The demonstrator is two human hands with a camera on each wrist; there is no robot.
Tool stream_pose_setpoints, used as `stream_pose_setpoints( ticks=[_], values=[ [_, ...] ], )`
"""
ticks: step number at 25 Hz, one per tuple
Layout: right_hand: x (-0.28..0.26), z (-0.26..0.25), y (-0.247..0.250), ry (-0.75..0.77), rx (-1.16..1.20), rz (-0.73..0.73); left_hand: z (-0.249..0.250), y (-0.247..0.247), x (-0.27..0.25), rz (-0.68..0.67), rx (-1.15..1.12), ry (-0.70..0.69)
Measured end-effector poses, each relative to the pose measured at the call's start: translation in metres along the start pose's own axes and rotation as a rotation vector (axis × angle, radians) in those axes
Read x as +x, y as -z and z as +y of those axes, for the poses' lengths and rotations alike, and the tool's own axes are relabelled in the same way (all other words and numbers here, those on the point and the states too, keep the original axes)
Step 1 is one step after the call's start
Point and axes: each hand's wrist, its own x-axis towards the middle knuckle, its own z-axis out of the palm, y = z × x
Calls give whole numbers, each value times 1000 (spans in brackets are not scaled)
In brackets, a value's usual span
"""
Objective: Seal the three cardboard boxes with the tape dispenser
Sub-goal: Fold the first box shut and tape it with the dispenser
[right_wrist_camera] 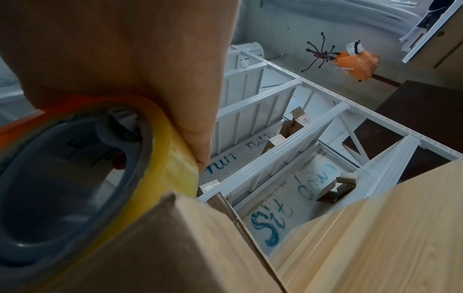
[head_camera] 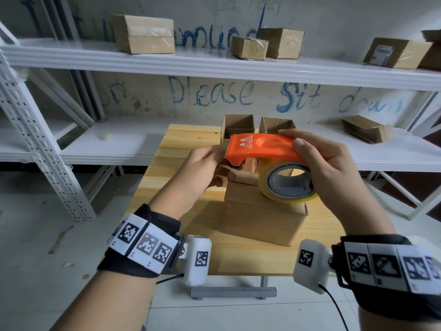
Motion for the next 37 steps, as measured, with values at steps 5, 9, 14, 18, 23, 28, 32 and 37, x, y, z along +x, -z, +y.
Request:
stream_pose_setpoints(
  ticks=[5,9,14,18,23,28,32,37],
  values=[
    [-1,1,1,2,23,12,3,-2,0,-85,-311,82],
    [-1,0,0,16,8,8,5,4,-4,-109,-412,140],
    [-3,0,-2,13,7,27,5,6,-8,-131,-549,194],
    [-3,-2,-3,21,8,47,4,8,-6,-136,-539,248],
    [-3,0,-3,27,-5,64,6,10,-8,-119,-533,275],
    [-2,-1,-3,29,-41,66,4,11,-8,-87,-451,240],
    [-3,-5,-4,25,-64,61,2,14,-6,-27,-463,276],
    [-4,-9,-7,25,-123,55,2,16,-6,-29,-459,319]
  ],
)
